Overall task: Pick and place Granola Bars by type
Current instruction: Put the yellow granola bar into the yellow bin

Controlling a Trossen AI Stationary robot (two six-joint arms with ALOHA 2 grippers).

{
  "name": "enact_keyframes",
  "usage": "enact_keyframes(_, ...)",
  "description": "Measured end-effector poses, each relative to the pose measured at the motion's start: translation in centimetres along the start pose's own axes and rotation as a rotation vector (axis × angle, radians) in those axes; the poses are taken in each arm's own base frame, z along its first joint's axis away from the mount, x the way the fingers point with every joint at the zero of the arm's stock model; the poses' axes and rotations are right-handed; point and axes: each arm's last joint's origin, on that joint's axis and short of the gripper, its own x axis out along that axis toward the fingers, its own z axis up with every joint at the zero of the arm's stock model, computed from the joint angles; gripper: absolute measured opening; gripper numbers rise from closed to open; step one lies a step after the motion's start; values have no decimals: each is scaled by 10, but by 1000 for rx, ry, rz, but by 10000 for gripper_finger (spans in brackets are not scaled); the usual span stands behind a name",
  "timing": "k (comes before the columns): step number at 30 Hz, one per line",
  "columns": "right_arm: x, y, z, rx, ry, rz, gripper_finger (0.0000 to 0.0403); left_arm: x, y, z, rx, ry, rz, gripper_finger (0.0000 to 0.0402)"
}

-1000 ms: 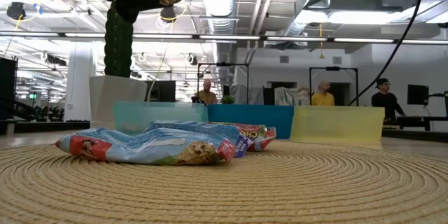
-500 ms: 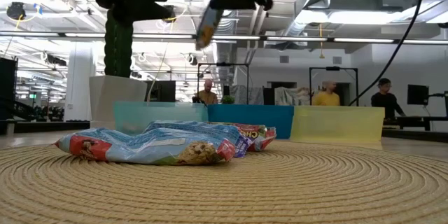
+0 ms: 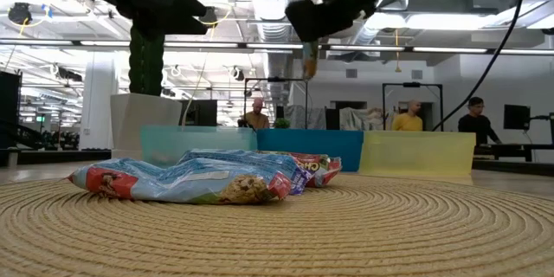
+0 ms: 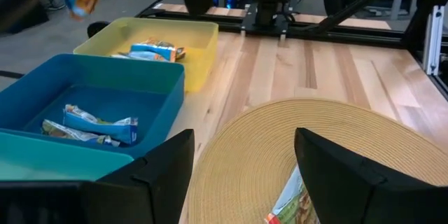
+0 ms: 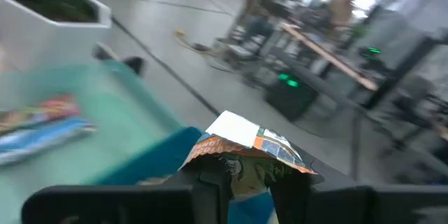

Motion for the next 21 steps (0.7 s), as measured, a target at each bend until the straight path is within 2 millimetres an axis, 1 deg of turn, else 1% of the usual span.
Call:
enact_keyframes(5,6,-7,-4,-29,48,-136,67,0,0,-1,6,11,4,238)
enact_keyframes(8,9,-11,-6,-41,67,-184,67,0,0,-1,6,11,4,238)
enact_keyframes(17,10,-12,-7,-44,73,-195,67,0,0,-1,7,12,6,238)
enact_keyframes(21,13,-14,-13,-57,107,-200,67,0,0,-2,8,14,7,238)
